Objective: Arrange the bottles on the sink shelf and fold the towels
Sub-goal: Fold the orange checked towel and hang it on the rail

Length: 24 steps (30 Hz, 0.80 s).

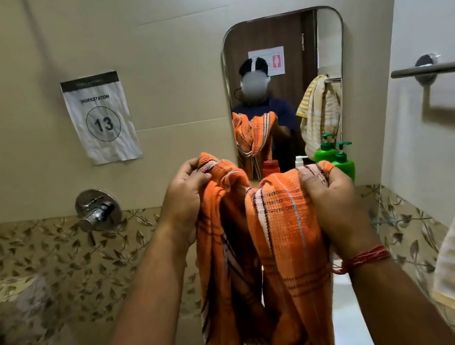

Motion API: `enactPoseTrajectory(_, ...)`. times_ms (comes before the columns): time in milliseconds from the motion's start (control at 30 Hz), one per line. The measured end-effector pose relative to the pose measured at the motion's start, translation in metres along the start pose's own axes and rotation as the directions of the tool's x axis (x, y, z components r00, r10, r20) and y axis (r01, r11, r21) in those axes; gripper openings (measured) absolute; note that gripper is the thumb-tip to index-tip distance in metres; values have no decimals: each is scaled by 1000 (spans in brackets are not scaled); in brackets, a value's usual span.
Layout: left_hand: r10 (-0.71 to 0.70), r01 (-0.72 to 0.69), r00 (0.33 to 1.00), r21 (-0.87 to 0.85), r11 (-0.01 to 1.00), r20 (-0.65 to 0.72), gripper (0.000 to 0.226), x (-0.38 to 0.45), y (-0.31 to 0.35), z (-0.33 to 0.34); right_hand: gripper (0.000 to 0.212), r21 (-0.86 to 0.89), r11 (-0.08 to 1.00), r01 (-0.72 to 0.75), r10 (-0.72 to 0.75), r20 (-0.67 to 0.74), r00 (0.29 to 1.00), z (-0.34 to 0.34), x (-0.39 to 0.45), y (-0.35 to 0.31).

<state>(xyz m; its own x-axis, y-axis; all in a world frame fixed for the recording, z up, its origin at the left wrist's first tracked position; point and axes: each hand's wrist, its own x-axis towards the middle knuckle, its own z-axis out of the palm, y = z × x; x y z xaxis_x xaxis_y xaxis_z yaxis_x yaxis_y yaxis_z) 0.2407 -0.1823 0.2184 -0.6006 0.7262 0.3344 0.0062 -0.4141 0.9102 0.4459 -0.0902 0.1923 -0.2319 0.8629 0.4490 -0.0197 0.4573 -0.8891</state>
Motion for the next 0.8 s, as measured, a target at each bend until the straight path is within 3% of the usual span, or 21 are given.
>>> enactPoseTrajectory(67, 5, -5, 1000, -18, 1000, -3, 25, 3, 1, -5, 28, -244, 969, 34, -7, 111, 994, -7, 1, -9)
enactPoseTrajectory(133, 1, 1, 999, -38, 999, 42, 24, 3, 4, -5, 47, -500, 865, 52, 133, 326, 936, -13, 1, -25)
enactPoseTrajectory(200, -14, 18, 995, -37, 999, 98, 21, 2, 6, -2, 54, -678, 727, 110, 245, 406, 880, -14, -1, -40)
enactPoseTrajectory(233, -17, 21, 993, -27, 999, 117, 20, 2, 7, 0, 54, -688, 710, 152, 182, 388, 903, -13, -1, -46)
enactPoseTrajectory(300, -24, 28, 988, -27, 999, 156, 19, 2, 8, 6, 48, -633, 725, 271, -129, 262, 956, -2, 0, -53)
enactPoseTrajectory(367, -42, 54, 974, -46, 997, 223, 25, 1, 12, 12, 29, -548, 718, 430, -352, 247, 903, 14, 3, -58)
enactPoseTrajectory(400, -54, 70, 964, -51, 996, 261, 34, 1, 16, 14, 19, -476, 731, 490, -378, 315, 870, 24, 6, -59)
enactPoseTrajectory(467, -61, 82, 942, -51, 995, 329, 51, 3, 22, 15, 32, -335, 776, 534, -377, 433, 819, 40, 11, -58)
enactPoseTrajectory(500, -67, 87, 931, -40, 995, 359, 58, 4, 24, 14, 35, -290, 800, 525, -382, 428, 819, 44, 13, -58)
enactPoseTrajectory(600, -126, 79, 889, 124, 989, 439, 67, 4, 27, 12, 23, -267, 812, 519, -433, 320, 843, 46, 19, -55)
enactPoseTrajectory(667, -99, -51, 884, 303, 952, 458, 64, 4, 27, 9, 6, -269, 832, 486, -430, 240, 870, 47, 20, -54)
enactPoseTrajectory(800, 105, -255, 941, 469, 846, 322, 47, 2, 23, 0, 20, -254, 833, 492, -514, -22, 858, 43, 28, -71)
